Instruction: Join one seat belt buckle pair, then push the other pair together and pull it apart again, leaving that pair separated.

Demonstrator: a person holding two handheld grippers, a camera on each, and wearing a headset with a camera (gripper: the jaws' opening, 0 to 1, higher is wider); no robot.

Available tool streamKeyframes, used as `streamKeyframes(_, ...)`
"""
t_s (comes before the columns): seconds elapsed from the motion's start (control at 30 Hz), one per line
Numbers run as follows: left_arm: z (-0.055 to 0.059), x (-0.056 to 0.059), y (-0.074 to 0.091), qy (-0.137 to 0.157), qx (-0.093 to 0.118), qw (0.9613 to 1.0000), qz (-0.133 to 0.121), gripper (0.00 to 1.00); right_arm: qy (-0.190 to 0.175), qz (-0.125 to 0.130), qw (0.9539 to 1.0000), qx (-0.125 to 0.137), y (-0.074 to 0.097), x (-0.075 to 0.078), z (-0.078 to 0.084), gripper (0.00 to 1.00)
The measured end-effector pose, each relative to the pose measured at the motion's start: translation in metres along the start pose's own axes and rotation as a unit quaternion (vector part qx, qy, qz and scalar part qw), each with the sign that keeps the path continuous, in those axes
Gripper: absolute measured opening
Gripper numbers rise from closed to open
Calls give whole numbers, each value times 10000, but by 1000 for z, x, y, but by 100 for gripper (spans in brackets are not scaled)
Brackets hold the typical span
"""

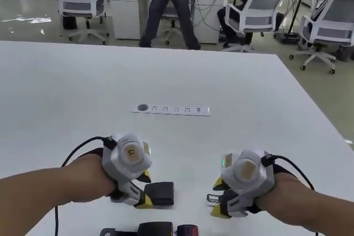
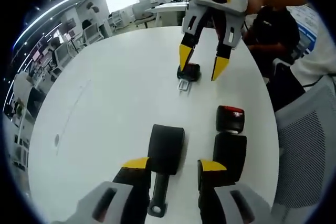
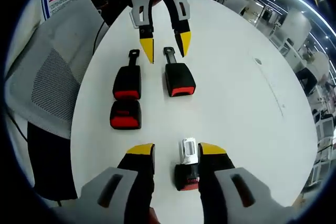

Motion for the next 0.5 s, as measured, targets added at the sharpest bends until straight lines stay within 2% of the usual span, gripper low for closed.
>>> streamKeyframes(0.13, -3, -5, -2, 39, -83, 10000, -16, 37, 96, 5, 9997, -229, 0, 11, 17, 32)
streamKeyframes(0.2, 1, -13, -7, 33, -105, 9999, -36, 36, 83, -17, 9997, -249, 2, 15, 23, 33)
streamKeyframes(0.23, -3, -9, -6, 13, -86, 10000, -19, 35, 93, -11, 9996, -256, 2, 17, 26, 33)
streamKeyframes(0.33, -5, -6, -11, -109, -130, 9998, 51, 35, 111, -48, 9995, -277, -1, 20, 34, 34)
streamKeyframes(0.4, -5, -4, -17, -183, -113, 9996, 191, 37, 137, -51, 9994, -320, -3, 24, 42, 33)
streamKeyframes(0.5, 0, -4, -28, -389, -197, 9985, 331, 36, 150, -143, 9992, -341, -8, 23, 46, 33)
Point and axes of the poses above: the centre of the closed fingertips' face, and the gripper's own axes: y roughly backward along the fingers, x roughly to its right, z roughly out of its underside, the point moved 5 cm from there along y, roughly backward along the fingers, and after that the axes turned 1 degree about -y, right-handed, at the moved point
